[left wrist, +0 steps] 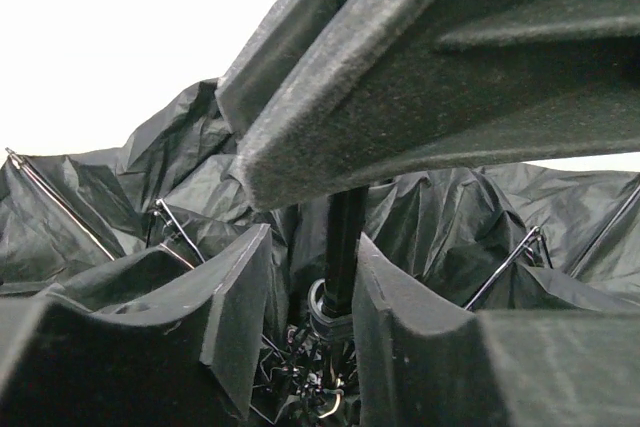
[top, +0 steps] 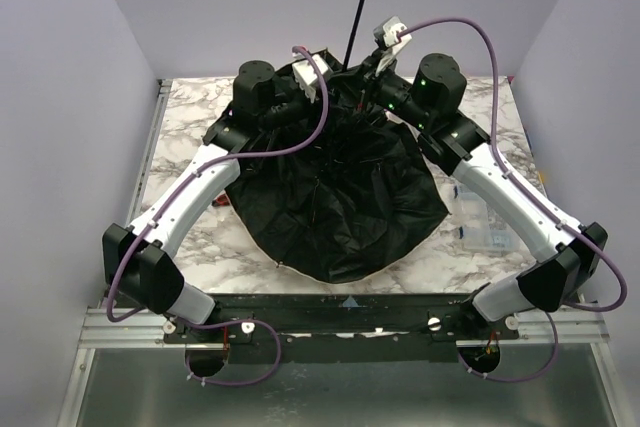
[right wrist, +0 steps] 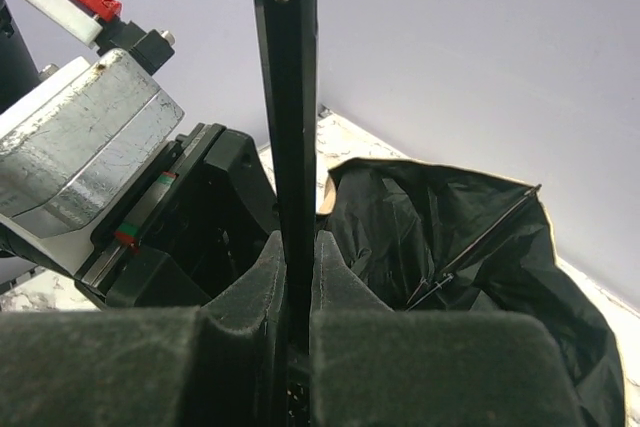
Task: Open the umbrella
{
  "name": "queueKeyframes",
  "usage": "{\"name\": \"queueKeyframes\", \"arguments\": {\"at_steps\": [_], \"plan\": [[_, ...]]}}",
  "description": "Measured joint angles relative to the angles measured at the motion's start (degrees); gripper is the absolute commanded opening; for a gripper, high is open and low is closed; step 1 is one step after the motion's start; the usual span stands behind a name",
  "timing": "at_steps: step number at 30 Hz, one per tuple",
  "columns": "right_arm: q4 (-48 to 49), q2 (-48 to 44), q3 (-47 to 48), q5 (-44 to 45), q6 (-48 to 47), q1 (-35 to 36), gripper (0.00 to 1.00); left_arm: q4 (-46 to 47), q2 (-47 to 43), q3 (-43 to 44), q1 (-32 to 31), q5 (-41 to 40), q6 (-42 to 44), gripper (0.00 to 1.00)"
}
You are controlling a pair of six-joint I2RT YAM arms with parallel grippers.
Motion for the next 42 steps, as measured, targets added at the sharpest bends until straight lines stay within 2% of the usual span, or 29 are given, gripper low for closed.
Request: {"name": "queueKeyframes", "arguments": {"at_steps": [12,20,25,34,38,42], "plan": [[-4.7,2.0,4.3,0.8,-1.0,0.0,0.00,1.7,1.4,0.0,1.4,0.1,0.7,0.46],[-5.9,2.8,5.0,1.6,-1.7,0.0,0.00,3.0,2.0,-0.9,1.9,1.6,2.5,0.38],[-6.3,3.5,5.1,1.9,-1.9,0.0,0.00,3.2,2.4,-1.6,2.0,2.2,4.2,0.46],[-9.0,4.2,5.2,3.0,-2.3,0.0,0.00,5.9,3.2,-4.5,2.7,3.2,4.2,0.44],[-9.3,4.4,5.2,3.3,-2.4,0.2,0.00,8.1,2.7,-6.4,3.0,3.7,4.0,0.49],[-9.2,4.4,5.2,3.6,-2.4,0.3,0.00,9.8,2.8,-7.4,3.6,4.4,3.8,0.49]]}}
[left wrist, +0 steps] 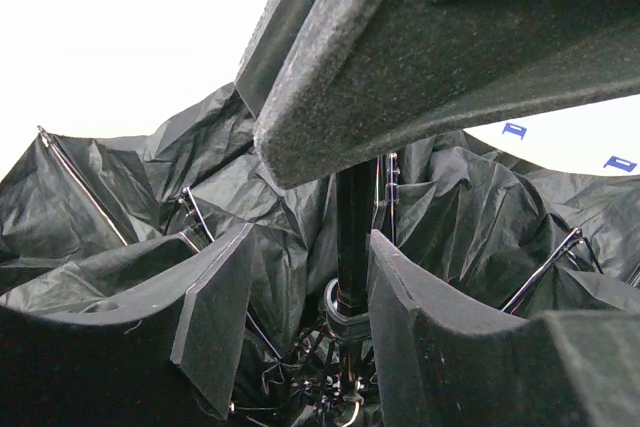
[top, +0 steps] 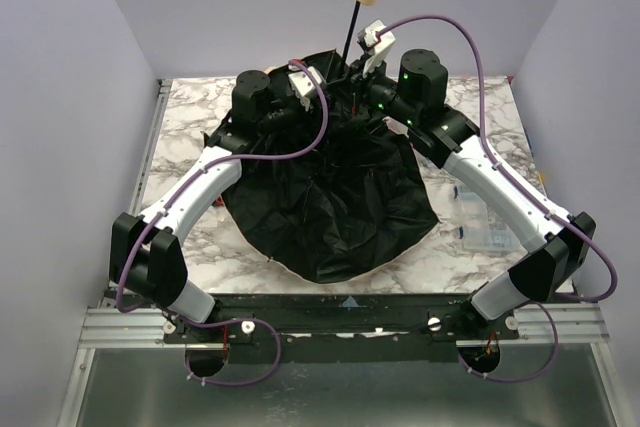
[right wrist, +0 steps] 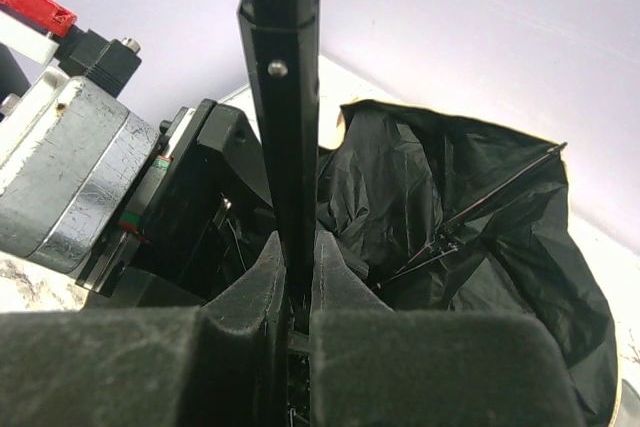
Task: Open the umbrella
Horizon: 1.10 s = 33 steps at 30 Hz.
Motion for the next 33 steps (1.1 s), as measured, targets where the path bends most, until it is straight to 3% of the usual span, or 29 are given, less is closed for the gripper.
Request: {"name": "queueKeyframes", "arguments": {"at_steps": [8,13,19,24,33], "plan": [[0.0,0.0,0.0,0.7,-0.2,0.0,0.00,1.5,0.7,-0.4,0.3,0.8,-1.1,0.47],[0.0,0.0,0.0,1.1,-0.5,-0.1,0.00,-0.7,1.9,1.7,0.3,0.7,-1.7,0.57],[0.0,0.0,0.0,0.9,-0.5,-0.1,0.00,-3.5,1.8,2.1,0.8,0.4,-3.3,0.51],[0.0,0.0,0.0,0.8,-0.5,-0.1,0.00,-4.7,1.6,1.9,0.8,0.4,-4.8,0.57],[0.1,0.0,0.0,0.1,0.1,0.3,0.00,-4.3,-0.5,-3.4,1.4,0.4,-4.6,0.43]]}}
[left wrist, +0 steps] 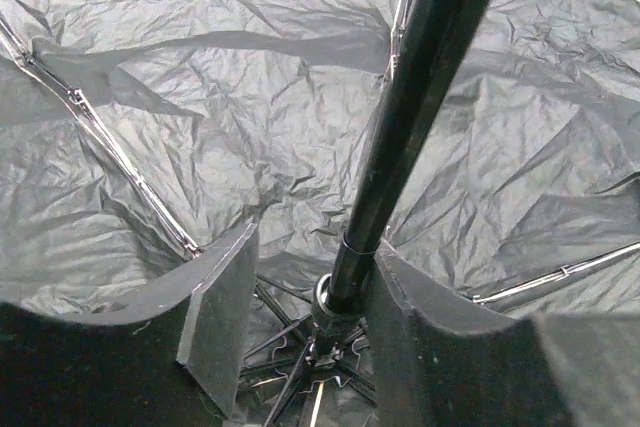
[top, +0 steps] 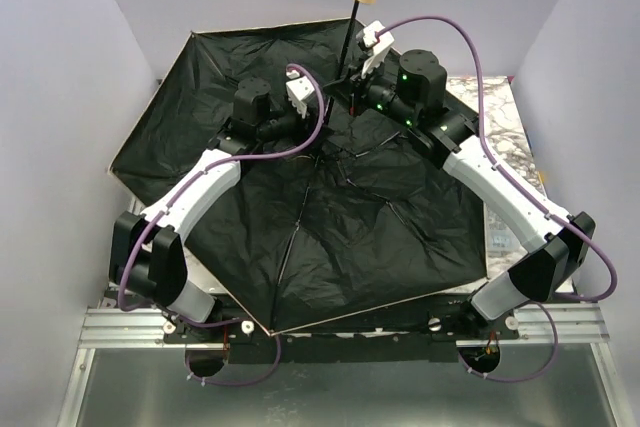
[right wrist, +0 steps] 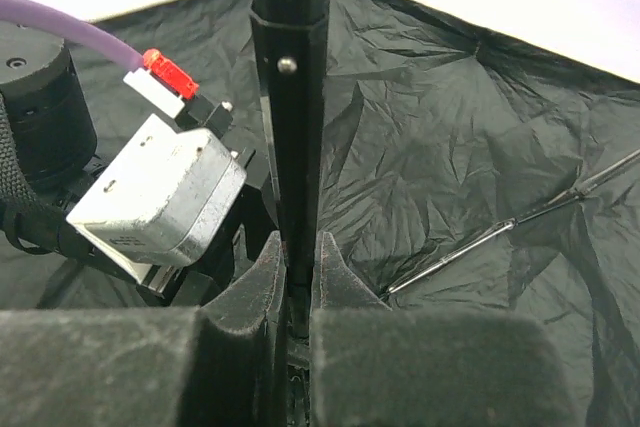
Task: Open the umbrella
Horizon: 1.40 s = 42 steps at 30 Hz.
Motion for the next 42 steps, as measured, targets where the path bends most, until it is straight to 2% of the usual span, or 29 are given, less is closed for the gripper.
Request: {"name": "queueKeyframes", "arguments": {"at_steps": [9,19,22,23,25,26,28,29,37,42], "plan": [[2.6,-0.7,0.0,-2.3,0.7,-0.1,0.00,-0.7,-2.4,0.5,0.1,0.2,1.6,0.41],[8.0,-3.4,-0.4,-6.2,2.1,-0.5,0.00,-0.9,-4.2,4.9,-0.1,1.4,5.3,0.17],[8.9,-3.5,-1.1,-6.5,2.3,-0.6,0.00,-1.0,-4.5,4.5,-0.3,1.7,6.3,0.01],[9.1,-3.6,-1.6,-6.6,2.5,-0.7,0.01,-1.1,-4.8,4.1,-0.3,2.0,6.7,0.00],[9.9,-4.1,-2.8,-6.9,3.0,-0.7,0.15,-1.2,-5.1,3.5,-0.3,2.8,7.0,0.00],[10.1,-4.4,-3.4,-7.1,3.1,-0.7,0.28,-1.3,-5.2,3.3,-0.3,3.0,6.8,0.00],[10.9,-4.9,-4.3,-7.7,3.8,-0.7,0.49,-1.3,-5.4,3.0,-0.3,3.6,6.0,0.00],[12.1,-5.4,-4.5,-8.2,4.5,-0.7,0.53,-1.6,-5.6,2.8,-0.3,3.5,5.2,0.00],[21.6,-12.9,-5.7,-9.4,6.6,-0.8,0.54,-3.8,-5.2,1.8,1.7,2.9,-3.8,0.00],[23.0,-13.7,-9.5,-9.3,6.6,-0.8,0.51,-2.3,-5.5,0.7,1.6,3.2,-5.9,0.00]]}}
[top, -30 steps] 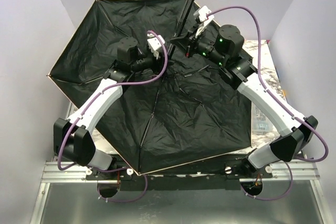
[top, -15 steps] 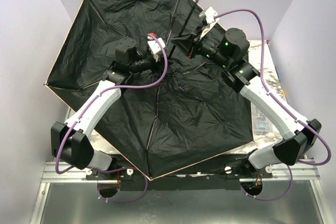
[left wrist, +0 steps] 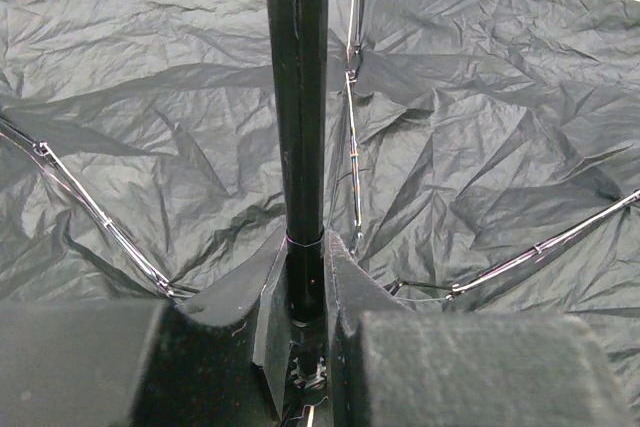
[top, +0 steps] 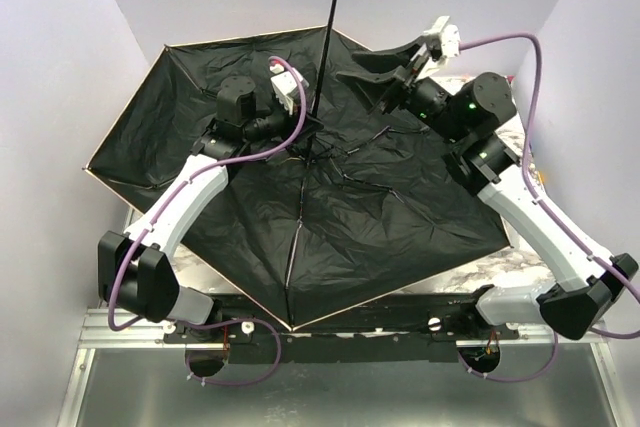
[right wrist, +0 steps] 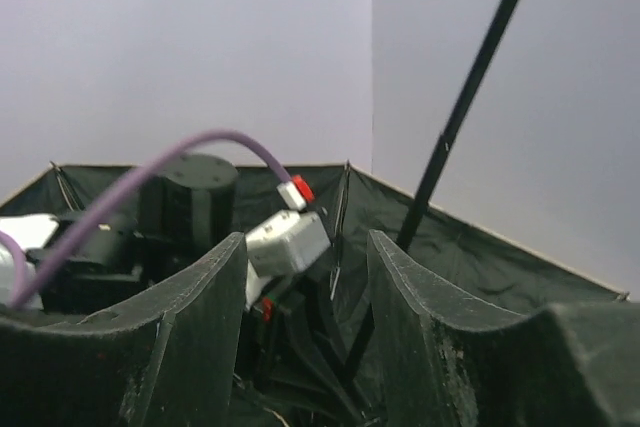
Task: Open the umbrella
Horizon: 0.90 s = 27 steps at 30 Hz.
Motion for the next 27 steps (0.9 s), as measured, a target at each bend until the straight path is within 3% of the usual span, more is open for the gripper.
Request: {"name": "queueKeyframes", "arguments": {"at_steps": [18,21,23,24,27], "plan": [[-2.4,6.6,-2.8,-1.4,1.9,0.0,0.40,5.0,-4.9,-2.3,-2.9,6.1,-2.1,0.00],[-2.3,7.8,-3.0,-2.3,2.3,0.0,0.26,5.0,-4.9,-2.3,-3.3,6.3,-2.0,0.00],[-2.0,8.0,-3.5,-2.9,2.5,0.0,0.03,4.7,-4.9,-2.3,-3.5,6.2,-1.9,0.00],[-1.7,8.0,-3.8,-3.4,2.5,0.0,0.00,4.3,-4.9,-2.3,-3.5,6.3,-1.9,0.04],[-1.5,8.1,-4.3,-4.0,2.2,0.1,0.00,3.4,-5.0,-2.3,-3.5,6.4,-1.6,0.32]]}}
